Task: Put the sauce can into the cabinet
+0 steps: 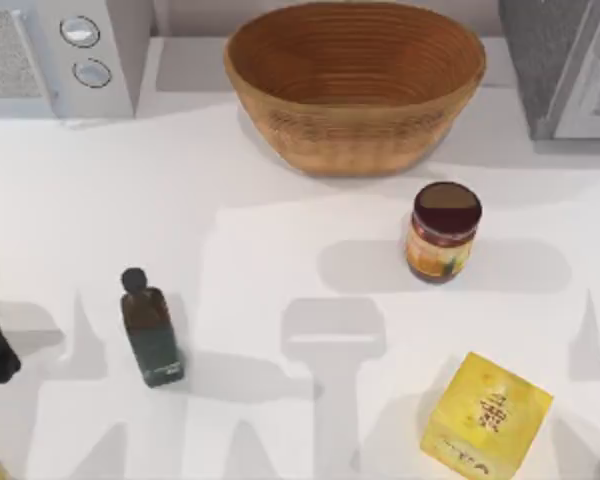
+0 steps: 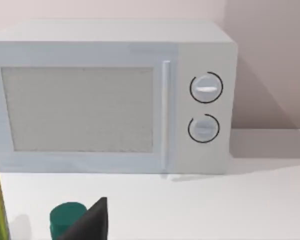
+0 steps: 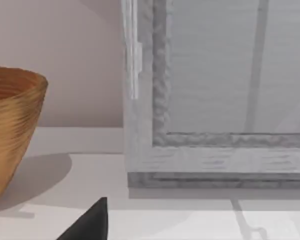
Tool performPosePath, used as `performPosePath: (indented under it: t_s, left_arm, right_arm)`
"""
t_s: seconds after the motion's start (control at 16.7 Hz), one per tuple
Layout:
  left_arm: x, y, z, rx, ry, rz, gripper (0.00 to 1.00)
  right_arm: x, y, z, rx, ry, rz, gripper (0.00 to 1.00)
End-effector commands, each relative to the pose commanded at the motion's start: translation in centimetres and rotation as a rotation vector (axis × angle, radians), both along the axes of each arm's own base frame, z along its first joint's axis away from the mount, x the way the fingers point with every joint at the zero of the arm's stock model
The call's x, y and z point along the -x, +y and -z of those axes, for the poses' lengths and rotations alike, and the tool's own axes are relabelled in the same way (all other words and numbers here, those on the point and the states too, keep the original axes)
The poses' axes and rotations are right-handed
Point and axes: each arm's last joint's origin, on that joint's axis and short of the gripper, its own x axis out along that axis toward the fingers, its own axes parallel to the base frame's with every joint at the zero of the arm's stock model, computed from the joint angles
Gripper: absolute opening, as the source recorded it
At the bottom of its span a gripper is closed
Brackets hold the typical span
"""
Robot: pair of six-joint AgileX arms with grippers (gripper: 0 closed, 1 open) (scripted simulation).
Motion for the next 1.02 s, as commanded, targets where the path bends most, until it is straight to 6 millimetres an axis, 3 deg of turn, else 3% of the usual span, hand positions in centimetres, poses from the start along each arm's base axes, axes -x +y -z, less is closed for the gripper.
performPosePath:
  t_s: [0.24,0.54,0.78,1.02]
  left_arm:
    - [0.0,0.0,0.0,0.000,0.000,0.000,1.00]
    - [0.0,0.0,0.0,0.000,0.000,0.000,1.00]
    - [0.0,0.0,0.0,0.000,0.000,0.000,1.00]
    - [0.0,0.0,0.0,0.000,0.000,0.000,1.00]
  right_arm:
    - [-0.1,0.1,0.4,0.012,0.041,-0.015,1.00]
    - [-0.9,0.3,1.2,0.114,0.270,-0.134,1.00]
    - [-2.2,0.5,-0.2,0.222,0.422,-0.293,1.00]
    - [-5.0,0.6,-2.2,0.325,0.533,-0.514,1.00]
